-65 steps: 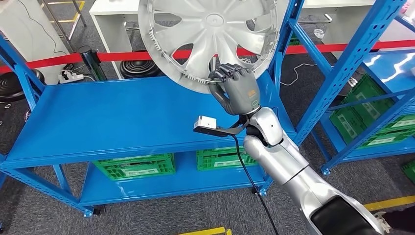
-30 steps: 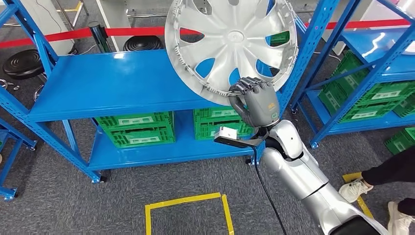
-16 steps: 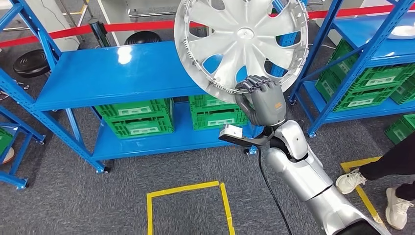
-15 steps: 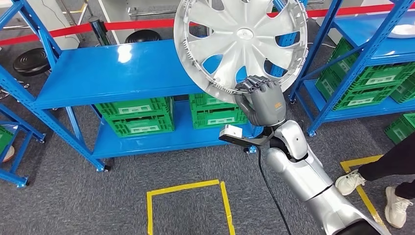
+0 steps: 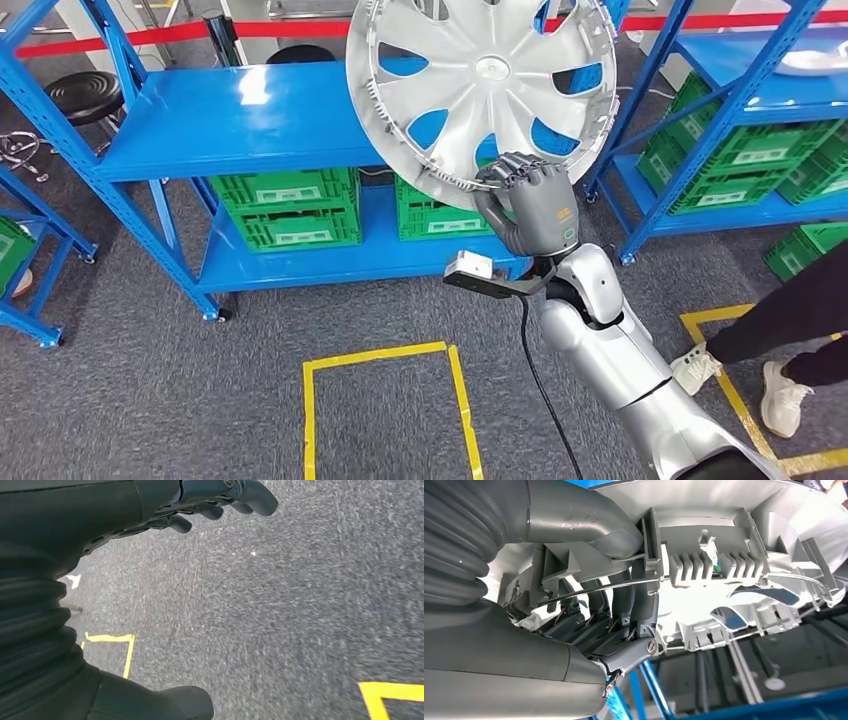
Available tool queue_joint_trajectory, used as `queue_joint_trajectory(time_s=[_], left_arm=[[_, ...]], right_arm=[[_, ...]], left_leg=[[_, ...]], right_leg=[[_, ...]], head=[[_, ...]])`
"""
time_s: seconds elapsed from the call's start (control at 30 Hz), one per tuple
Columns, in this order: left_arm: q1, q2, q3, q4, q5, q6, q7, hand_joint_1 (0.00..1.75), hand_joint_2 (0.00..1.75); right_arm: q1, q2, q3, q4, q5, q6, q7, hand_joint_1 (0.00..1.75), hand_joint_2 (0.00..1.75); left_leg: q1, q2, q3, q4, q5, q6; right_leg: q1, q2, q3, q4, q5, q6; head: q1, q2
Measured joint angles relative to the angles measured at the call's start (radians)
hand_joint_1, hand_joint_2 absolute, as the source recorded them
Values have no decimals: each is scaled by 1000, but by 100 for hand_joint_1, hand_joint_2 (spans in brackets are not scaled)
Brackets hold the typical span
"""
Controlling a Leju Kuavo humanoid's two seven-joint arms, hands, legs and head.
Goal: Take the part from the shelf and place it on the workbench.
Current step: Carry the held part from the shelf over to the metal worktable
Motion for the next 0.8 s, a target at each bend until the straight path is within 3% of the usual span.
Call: queue_joint_trajectory(time_s=[0.07, 0.13, 0.23, 0.3, 0.37, 0.4, 0.43, 0.47, 0.53, 0.6, 0.63, 0.73, 0.8], left_arm=[[0, 0, 0, -2, -1, 0, -6, 0, 175], [0, 0, 0, -7, -1, 0, -20, 0, 175], [1, 0, 0, -22, -6, 0, -47, 0, 175], [1, 0, 0, -27, -13, 0, -65, 0, 175], [1, 0, 0, -29, -26, 0, -81, 0, 175], [1, 0, 0, -29, -32, 0, -87, 0, 175], [1, 0, 0, -29, -37, 0, -91, 0, 175], [1, 0, 0, -28, -38, 0, -93, 0, 175], [-1, 1, 0, -27, -38, 0, -96, 0, 175], [-5, 2, 0, -26, -35, 0, -98, 0, 175], [-6, 2, 0, -25, -33, 0, -99, 0, 175], [-6, 4, 0, -21, -28, 0, -99, 0, 175], [-6, 4, 1, -19, -28, 0, -98, 0, 175]], right_arm=[[-3, 5, -10, 0, -11, 5, -4, 175, 175], [-7, 11, -19, 3, -30, 17, -17, 175, 175], [-12, 23, -29, 14, -59, 38, -37, 175, 175], [-13, 33, -33, 21, -67, 42, -41, 175, 175], [-13, 41, -34, 29, -72, 39, -46, 175, 175], [-13, 43, -34, 34, -69, 36, -49, 175, 175], [-14, 44, -34, 39, -63, 32, -52, 175, 175], [-15, 45, -34, 45, -55, 28, -54, 175, 175], [-21, 46, -33, 59, -39, 25, -57, 175, 175], [-34, 47, -32, 74, -30, 24, -57, 175, 175], [-43, 48, -31, 83, -27, 23, -56, 175, 175], [-63, 50, -26, 103, -26, 16, -55, 175, 175], [-70, 50, -24, 112, -31, 4, -56, 175, 175]], left_leg=[[-1, 0, -26, 6, 18, -8], [-2, 1, -38, 5, 36, -20], [0, 0, -50, 4, 47, -38], [2, -1, -74, 61, -5, -50], [5, -1, -116, 193, -90, -60], [6, -1, -133, 254, -117, -63], [7, -1, -135, 287, -126, -66], [7, 0, -117, 281, -117, -66], [7, 15, -26, 155, -78, -63], [-1, 42, 54, 33, -59, -51], [-5, 49, 67, 7, -60, -43], [-6, 29, 60, -3, -48, -20], [-1, 13, 53, -9, -35, -4]], right_leg=[[3, 1, 109, -148, 10, -8], [10, 4, 166, -240, -6, -20], [10, 4, 159, -259, 8, -41], [4, 0, 148, -266, 23, -57], [5, -1, 133, -265, 37, -63], [5, -2, 125, -263, 43, -63], [5, -5, 116, -261, 49, -62], [5, -8, 109, -259, 53, -62], [6, -18, 98, -253, 59, -58], [9, -28, 92, -249, 64, -51], [10, -34, 91, -247, 67, -46], [10, -51, 90, -245, 70, -28], [8, -36, 70, -199, 33, -18]], head=[[0, 0], [-1, 0], [-1, 0], [-4, 0], [-8, 0], [-8, 0], [-8, 0], [-8, 0], [-8, 0], [-7, 0], [-7, 0], [-8, 0], [-6, 0]])
